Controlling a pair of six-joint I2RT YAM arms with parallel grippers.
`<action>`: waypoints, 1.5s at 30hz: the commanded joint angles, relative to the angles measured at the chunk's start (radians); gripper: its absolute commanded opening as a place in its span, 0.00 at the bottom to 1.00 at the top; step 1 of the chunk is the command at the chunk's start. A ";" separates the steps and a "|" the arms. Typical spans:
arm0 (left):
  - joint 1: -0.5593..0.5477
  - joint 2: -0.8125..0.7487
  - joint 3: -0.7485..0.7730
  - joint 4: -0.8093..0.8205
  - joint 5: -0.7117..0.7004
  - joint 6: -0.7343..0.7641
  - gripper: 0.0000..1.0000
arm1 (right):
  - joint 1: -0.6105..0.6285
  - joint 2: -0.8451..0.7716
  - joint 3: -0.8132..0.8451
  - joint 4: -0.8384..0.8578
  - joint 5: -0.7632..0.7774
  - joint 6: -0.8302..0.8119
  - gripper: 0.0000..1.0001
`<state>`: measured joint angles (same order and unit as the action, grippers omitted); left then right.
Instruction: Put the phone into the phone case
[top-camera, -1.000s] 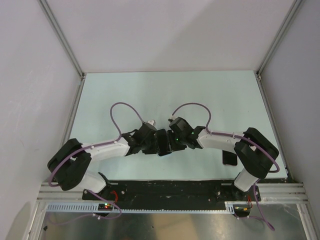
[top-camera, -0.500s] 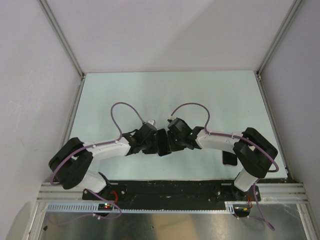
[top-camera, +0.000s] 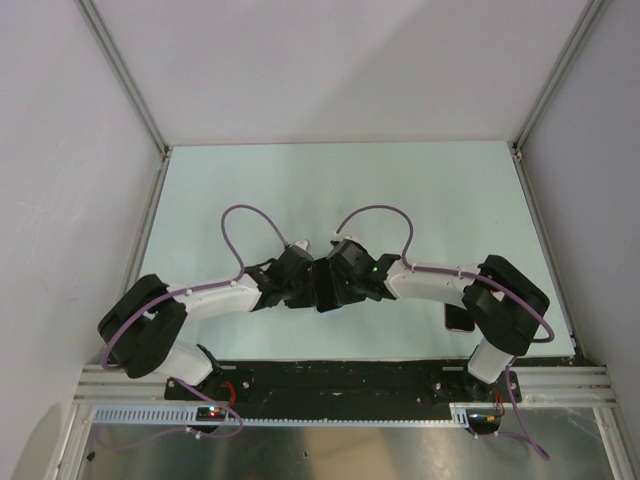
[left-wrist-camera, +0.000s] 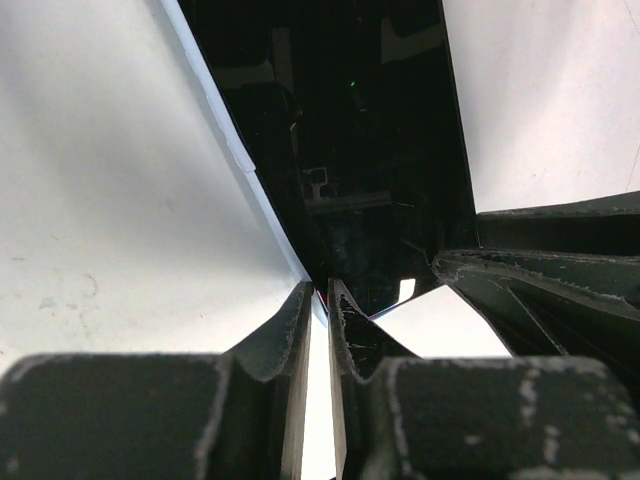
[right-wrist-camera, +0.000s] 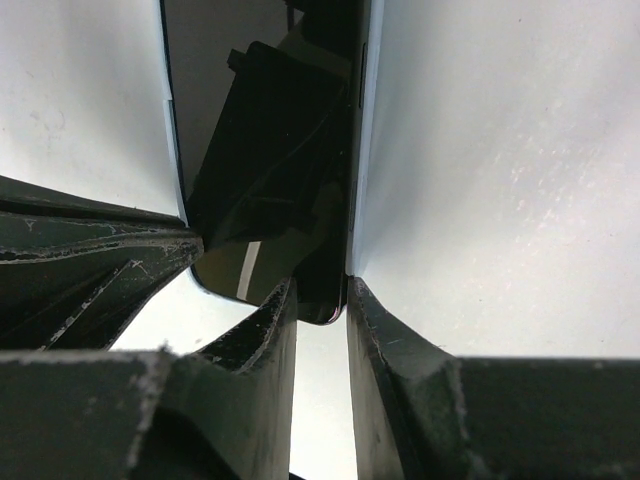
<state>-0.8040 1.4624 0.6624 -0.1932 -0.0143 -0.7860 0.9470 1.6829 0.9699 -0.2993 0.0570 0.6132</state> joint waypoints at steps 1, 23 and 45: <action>0.009 0.075 -0.024 0.040 -0.017 -0.010 0.15 | 0.077 0.080 0.008 0.026 -0.076 0.061 0.11; 0.071 -0.008 -0.071 0.048 -0.011 0.016 0.28 | 0.040 0.005 0.094 -0.090 -0.003 0.050 0.24; 0.078 -0.006 -0.063 0.051 0.001 0.020 0.25 | 0.082 0.110 0.095 -0.107 -0.009 0.060 0.00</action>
<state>-0.7353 1.4395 0.6170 -0.1059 0.0299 -0.7860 0.9745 1.7187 1.0626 -0.4496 0.1356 0.6304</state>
